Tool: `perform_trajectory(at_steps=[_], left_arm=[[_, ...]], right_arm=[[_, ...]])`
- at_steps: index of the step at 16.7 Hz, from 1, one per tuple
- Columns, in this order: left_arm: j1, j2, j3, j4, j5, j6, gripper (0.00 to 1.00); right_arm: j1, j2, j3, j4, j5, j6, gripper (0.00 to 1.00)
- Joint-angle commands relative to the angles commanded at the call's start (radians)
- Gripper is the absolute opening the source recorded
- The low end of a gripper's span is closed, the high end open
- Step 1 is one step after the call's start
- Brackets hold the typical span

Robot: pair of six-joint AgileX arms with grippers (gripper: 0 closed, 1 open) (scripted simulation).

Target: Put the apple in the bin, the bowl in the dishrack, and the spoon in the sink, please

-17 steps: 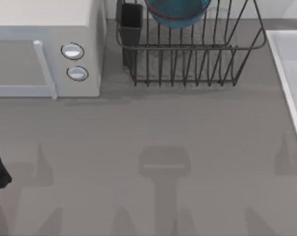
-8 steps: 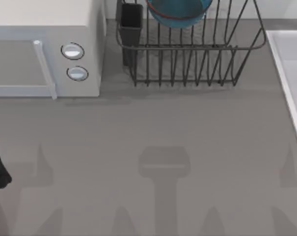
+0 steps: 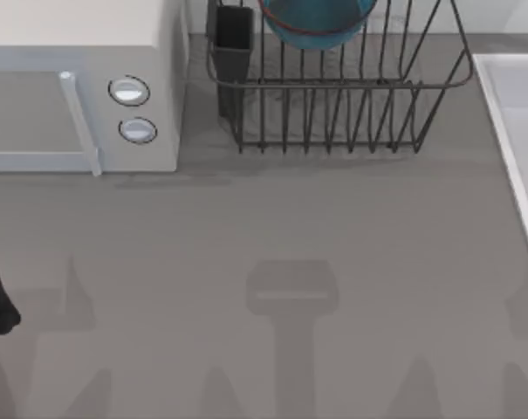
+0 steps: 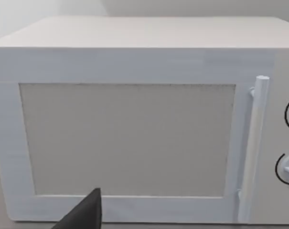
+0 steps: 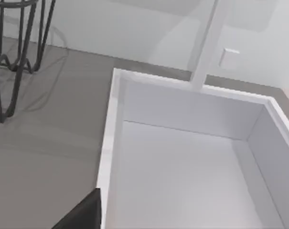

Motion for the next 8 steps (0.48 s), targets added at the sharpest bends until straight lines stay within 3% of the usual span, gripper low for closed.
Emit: perform_trajectory(at_steps=[8], left_arm=[[0.0, 0.0, 0.0, 0.0, 0.0, 0.0, 1.0]], right_arm=[[-0.192, 0.467, 0.298, -0.348, 0.004, -0.662, 1.0]])
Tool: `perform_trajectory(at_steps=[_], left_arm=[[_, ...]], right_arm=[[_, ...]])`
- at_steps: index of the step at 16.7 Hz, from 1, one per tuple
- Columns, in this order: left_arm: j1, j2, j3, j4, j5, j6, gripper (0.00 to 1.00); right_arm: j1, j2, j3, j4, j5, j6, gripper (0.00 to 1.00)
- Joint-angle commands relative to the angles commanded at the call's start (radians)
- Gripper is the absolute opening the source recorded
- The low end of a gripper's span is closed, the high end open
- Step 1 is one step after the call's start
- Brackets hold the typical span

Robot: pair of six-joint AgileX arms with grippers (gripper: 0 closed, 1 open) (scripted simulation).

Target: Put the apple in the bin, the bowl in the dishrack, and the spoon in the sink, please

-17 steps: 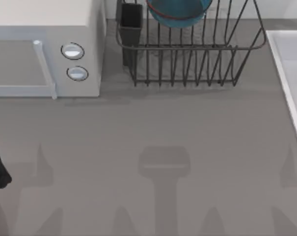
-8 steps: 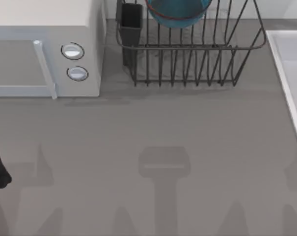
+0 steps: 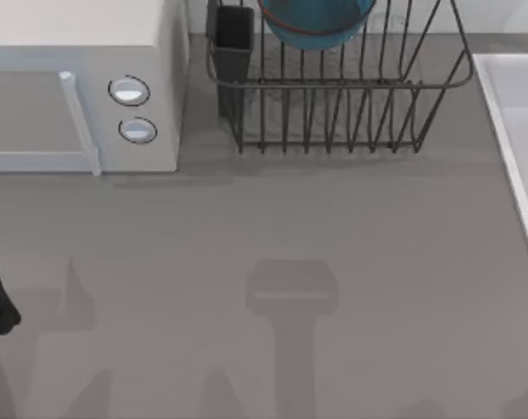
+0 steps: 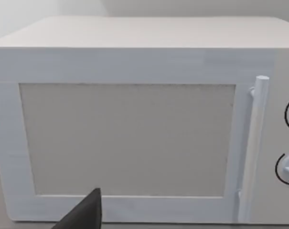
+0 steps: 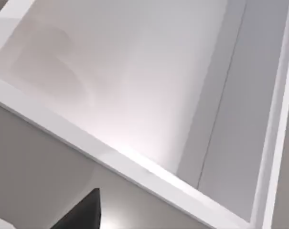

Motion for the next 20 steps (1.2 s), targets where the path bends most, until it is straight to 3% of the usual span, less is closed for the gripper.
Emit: perform_trajectory(at_steps=[6, 11, 16, 20], left_arm=[[0.0, 0.0, 0.0, 0.0, 0.0, 0.0, 1.0], [0.0, 0.0, 0.0, 0.0, 0.0, 0.0, 1.0], [0.0, 0.0, 0.0, 0.0, 0.0, 0.0, 1.0], [0.0, 0.0, 0.0, 0.0, 0.0, 0.0, 1.0]], right_arm=[[-0.152, 0.375, 0.239, -0.28, 0.0, -0.527, 1.0], [-0.253, 0.627, 0.399, -0.467, 0.0, -0.879, 1.0], [-0.311, 0.772, 0.491, -0.576, 0.0, -1.084, 1.0], [-0.319, 0.792, 0.504, -0.591, 0.0, -1.112, 1.0]])
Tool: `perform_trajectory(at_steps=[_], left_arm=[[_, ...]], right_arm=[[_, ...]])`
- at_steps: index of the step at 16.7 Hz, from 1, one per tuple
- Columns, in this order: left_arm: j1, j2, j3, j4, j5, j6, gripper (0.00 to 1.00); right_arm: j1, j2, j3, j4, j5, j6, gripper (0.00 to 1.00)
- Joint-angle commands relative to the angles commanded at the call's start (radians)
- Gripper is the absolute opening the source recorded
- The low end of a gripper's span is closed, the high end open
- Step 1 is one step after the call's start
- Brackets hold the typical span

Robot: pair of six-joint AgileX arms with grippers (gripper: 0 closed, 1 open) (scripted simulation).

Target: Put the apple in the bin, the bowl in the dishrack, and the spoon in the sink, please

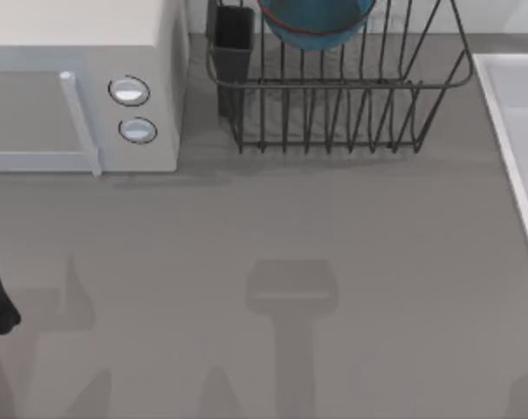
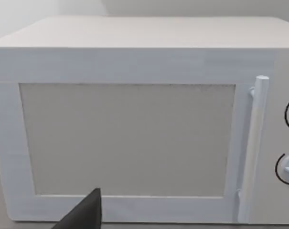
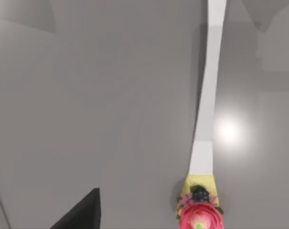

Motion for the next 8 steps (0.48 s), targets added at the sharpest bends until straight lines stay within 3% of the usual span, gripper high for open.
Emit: perform_trajectory(at_steps=[8], left_arm=[[0.0, 0.0, 0.0, 0.0, 0.0, 0.0, 1.0]], right_arm=[[0.003, 0.053, -0.067, 0.118, 0.0, 0.004, 1.0]])
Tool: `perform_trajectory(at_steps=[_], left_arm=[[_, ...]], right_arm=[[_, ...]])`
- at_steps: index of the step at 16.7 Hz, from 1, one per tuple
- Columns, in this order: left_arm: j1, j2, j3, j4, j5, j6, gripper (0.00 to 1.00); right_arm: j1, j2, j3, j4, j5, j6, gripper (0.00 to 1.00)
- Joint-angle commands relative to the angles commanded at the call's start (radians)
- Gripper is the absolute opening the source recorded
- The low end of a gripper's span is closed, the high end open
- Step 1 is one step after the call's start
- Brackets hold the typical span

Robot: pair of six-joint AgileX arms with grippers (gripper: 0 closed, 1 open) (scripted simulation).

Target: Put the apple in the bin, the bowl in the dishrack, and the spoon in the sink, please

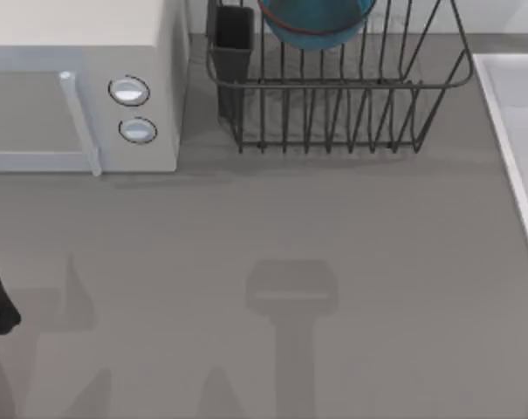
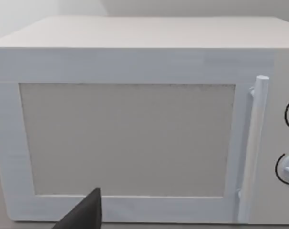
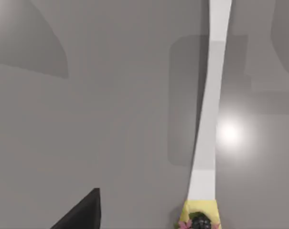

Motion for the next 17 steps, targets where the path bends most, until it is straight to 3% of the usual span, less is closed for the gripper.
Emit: perform_trajectory(at_steps=[6, 12, 17], left_arm=[[0.0, 0.0, 0.0, 0.0, 0.0, 0.0, 1.0], [0.0, 0.0, 0.0, 0.0, 0.0, 0.0, 1.0], [0.0, 0.0, 0.0, 0.0, 0.0, 0.0, 1.0]], right_arm=[[-0.001, 0.142, -0.156, 0.306, 0.0, 0.001, 1.0], [-0.001, 0.166, -0.182, 0.35, 0.0, 0.001, 1.0], [-0.001, 0.166, -0.182, 0.35, 0.0, 0.001, 0.62]])
